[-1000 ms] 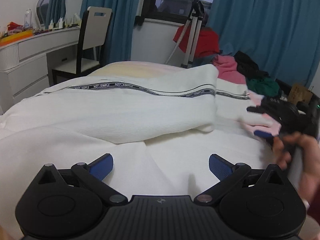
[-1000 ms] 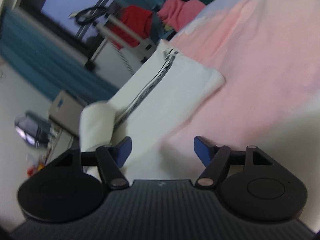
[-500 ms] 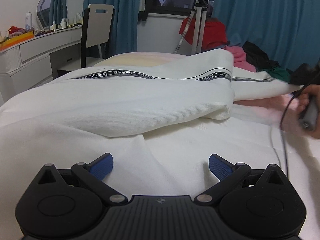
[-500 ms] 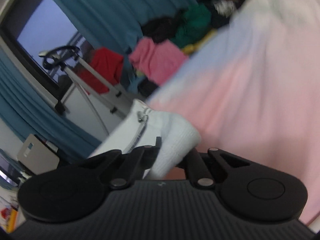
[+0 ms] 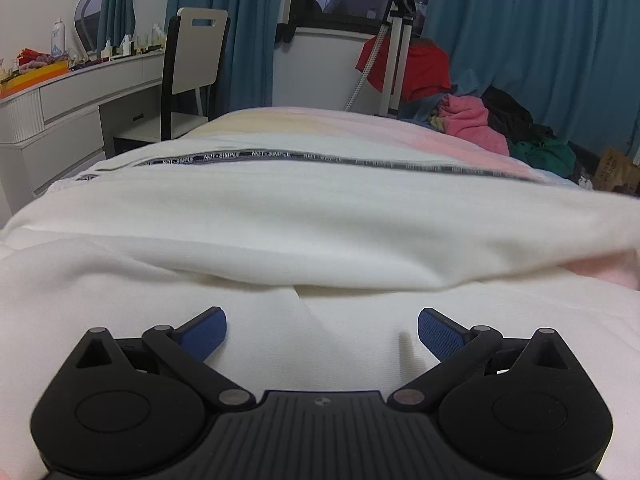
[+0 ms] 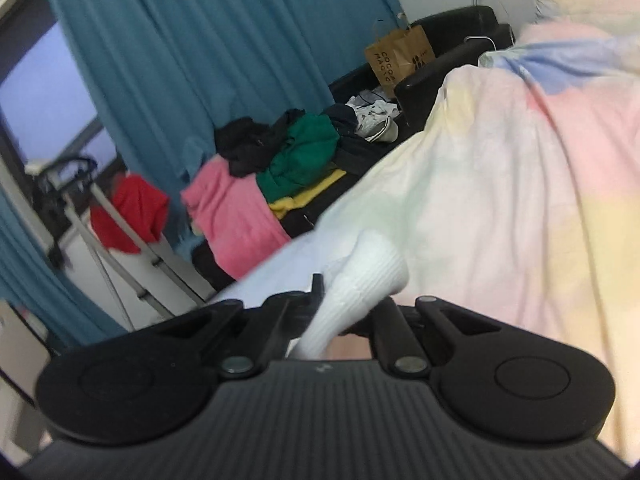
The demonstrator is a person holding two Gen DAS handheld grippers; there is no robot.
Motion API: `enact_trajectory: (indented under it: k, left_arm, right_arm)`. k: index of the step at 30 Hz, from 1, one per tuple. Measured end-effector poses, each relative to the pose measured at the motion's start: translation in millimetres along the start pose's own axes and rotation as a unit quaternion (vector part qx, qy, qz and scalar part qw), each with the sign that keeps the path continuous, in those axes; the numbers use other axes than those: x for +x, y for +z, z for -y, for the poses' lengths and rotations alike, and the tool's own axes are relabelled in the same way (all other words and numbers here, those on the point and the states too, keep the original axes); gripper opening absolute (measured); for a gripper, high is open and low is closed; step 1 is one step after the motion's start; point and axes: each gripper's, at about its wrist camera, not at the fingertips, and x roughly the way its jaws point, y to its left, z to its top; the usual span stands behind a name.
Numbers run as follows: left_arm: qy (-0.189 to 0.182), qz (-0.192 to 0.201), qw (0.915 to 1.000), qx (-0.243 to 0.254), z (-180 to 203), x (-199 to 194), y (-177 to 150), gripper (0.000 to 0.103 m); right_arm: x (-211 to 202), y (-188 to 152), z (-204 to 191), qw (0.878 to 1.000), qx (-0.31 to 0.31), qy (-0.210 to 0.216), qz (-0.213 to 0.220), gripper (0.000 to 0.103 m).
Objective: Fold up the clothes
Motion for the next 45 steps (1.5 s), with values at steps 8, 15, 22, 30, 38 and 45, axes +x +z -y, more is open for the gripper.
enact_trajectory:
  k: [8,15,22,30,38,45]
  left_arm:
    - [-0.013,0.019,0.9996,0.014,7,-23,2,0.103]
    - [-0.023,0.041,0.9981,0.041,19,-51,4,0.103]
    - [-0.057,0.071,0.9942,0.057,34,-99,6,0.103]
    - [-0.071,0.134,0.9863,0.064,37,-165,8,0.103]
    - [-0.066,0.160,0.9823,0.072,32,-225,-16,0.103]
    - [-0.073,0.147,0.9846,0.059,19,-245,-42,0.103]
  right_arm:
    - [-23,-42,68,0.999,0.033,-0.005,-0.009,0.005]
    - [-27,-83,101,0.999,0.031,-0.032,-0.021,0.006]
    - [-60,-74,68,0.996,-0.023,-0.083,-0.015,0.023]
    - [-172,-76,2,0.987,-0.156,-0.014,0.016,0.068]
    - [-291,-129,-67,0.957,-0.257,0.131,-0.012,0.084]
    - [-337,-187,-78,0.932,-0.317,0.174,-0.014,0.084]
